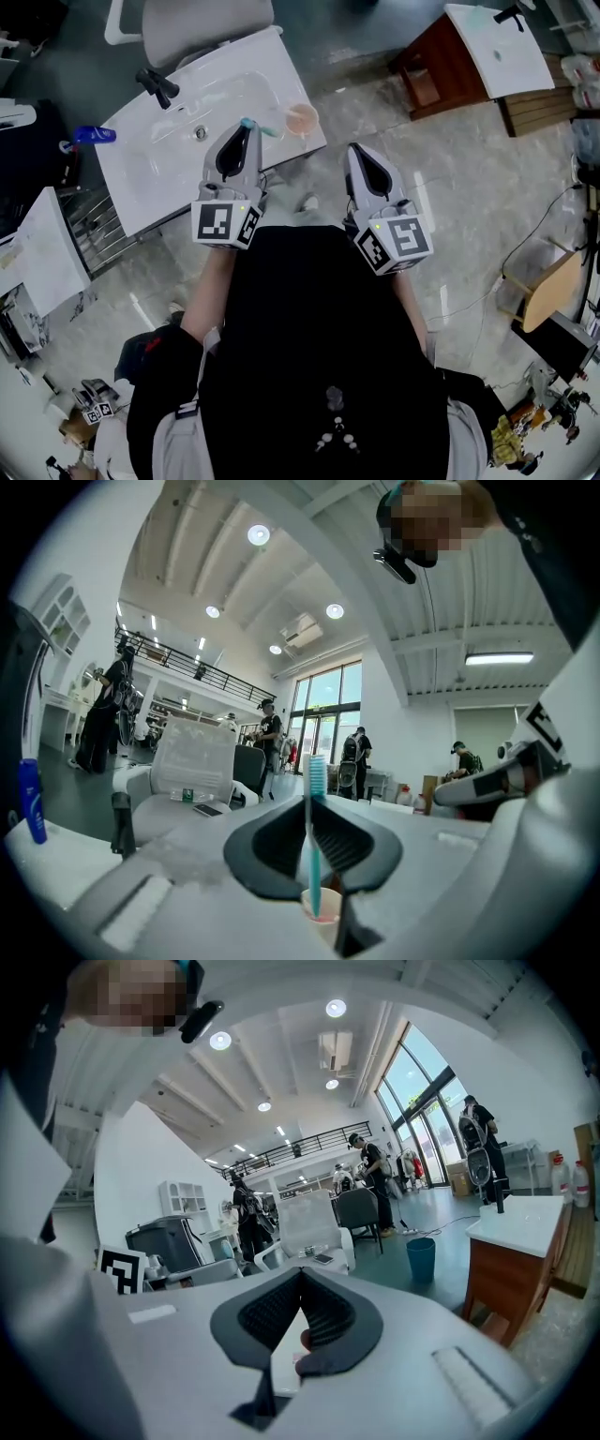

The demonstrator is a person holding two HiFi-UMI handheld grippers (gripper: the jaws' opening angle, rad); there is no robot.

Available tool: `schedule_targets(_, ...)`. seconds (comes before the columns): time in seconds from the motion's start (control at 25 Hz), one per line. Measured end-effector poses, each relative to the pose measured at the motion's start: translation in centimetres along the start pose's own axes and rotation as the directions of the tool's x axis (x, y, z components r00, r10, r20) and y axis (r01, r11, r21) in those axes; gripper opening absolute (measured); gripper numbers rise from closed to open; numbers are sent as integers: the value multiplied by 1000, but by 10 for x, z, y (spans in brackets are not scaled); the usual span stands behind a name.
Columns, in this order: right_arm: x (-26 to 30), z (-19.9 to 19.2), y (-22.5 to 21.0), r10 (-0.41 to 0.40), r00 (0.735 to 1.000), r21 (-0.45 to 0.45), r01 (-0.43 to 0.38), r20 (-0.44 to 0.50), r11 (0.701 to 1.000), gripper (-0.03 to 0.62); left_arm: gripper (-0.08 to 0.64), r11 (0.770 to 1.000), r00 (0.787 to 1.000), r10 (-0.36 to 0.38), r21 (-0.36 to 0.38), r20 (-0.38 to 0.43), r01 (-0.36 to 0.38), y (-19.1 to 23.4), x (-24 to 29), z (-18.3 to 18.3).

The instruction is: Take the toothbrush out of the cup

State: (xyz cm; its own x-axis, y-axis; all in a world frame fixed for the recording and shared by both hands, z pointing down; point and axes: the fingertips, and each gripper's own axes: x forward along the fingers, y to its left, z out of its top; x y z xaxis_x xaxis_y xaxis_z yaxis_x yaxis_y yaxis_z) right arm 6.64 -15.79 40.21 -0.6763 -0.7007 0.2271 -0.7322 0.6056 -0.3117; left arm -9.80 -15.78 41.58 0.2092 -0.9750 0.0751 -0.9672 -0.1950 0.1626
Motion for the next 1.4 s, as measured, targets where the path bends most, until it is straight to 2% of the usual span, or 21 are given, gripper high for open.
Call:
schedule_targets(0.56,-22,0,31,100,995,-49,-99,17,994,2,26,997,996,81,8,43,-81,-15,-75,5)
schedule_targets(0.8,-22,20,43,134,989,-87,-129,56,988,2,26,993,989,108,25,97,-111,-11,-84,31)
schedule_targets(1.4,-31,51,64,164,979,-136,-146,125,980,2,26,993,982,87,60,166,-98,-23,-92,65)
